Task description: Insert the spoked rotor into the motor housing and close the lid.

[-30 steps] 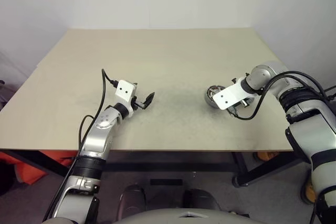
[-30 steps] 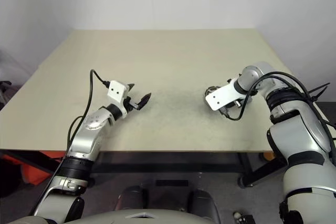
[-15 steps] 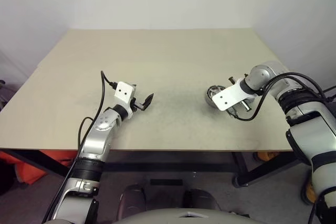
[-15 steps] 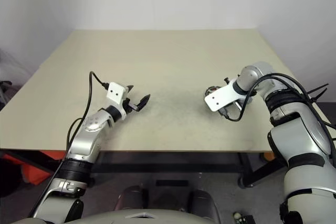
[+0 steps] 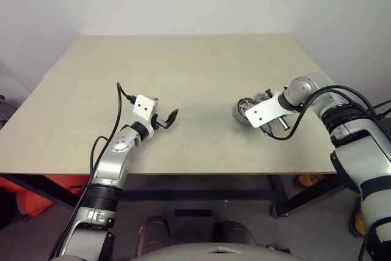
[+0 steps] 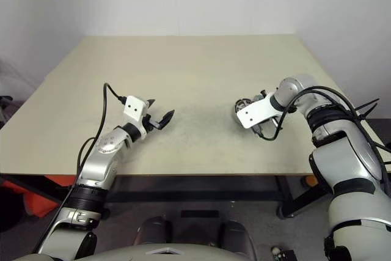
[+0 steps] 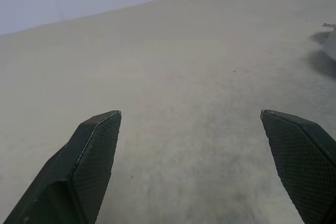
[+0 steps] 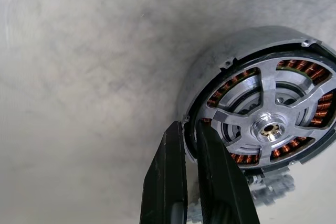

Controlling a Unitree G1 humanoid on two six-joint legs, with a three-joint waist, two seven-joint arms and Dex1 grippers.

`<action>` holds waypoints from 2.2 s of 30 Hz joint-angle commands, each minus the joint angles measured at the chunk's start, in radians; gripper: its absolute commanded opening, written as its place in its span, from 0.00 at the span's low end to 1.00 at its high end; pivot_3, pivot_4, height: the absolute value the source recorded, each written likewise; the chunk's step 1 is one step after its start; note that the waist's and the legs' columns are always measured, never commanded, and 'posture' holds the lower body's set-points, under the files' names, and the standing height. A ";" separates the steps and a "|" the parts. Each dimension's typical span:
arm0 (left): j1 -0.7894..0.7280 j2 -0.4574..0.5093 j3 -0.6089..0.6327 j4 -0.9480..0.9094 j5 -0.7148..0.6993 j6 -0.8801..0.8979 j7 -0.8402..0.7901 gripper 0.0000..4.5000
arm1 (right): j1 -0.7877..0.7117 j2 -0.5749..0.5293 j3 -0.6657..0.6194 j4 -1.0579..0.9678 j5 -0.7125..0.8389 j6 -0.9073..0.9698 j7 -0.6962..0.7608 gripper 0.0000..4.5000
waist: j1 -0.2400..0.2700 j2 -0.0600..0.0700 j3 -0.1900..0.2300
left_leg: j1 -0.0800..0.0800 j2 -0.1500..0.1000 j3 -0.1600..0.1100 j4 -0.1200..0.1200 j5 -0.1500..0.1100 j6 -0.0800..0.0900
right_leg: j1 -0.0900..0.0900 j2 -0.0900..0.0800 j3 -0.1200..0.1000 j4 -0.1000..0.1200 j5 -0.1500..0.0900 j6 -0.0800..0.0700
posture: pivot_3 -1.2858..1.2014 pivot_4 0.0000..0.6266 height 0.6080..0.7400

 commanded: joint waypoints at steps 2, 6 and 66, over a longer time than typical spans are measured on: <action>-0.024 0.004 0.013 -0.027 -0.003 -0.019 0.002 1.00 | -0.027 -0.008 -0.049 -0.006 0.042 0.032 -0.019 0.00 | -0.004 0.000 0.000 | 0.000 0.000 0.000 0.000 0.000 0.000 | 0.000 0.000 0.000 0.000 0.000 0.000 | 0.52 0.00 1.00; -0.029 0.001 0.012 -0.020 -0.002 -0.022 0.002 1.00 | -0.027 -0.007 -0.070 -0.017 0.079 0.052 0.008 0.00 | -0.005 0.000 0.000 | -0.002 0.000 0.000 0.000 0.000 0.000 | -0.002 0.000 0.000 0.000 0.000 -0.001 | 0.52 0.00 1.00; 0.050 0.008 0.037 -0.105 -0.002 -0.003 0.049 1.00 | 0.033 0.338 -0.115 -0.357 0.304 0.815 0.034 0.00 | 0.014 0.000 0.000 | -0.016 0.001 -0.001 0.006 0.000 0.001 | -0.015 -0.001 0.000 0.006 0.000 -0.002 | 0.52 0.00 1.00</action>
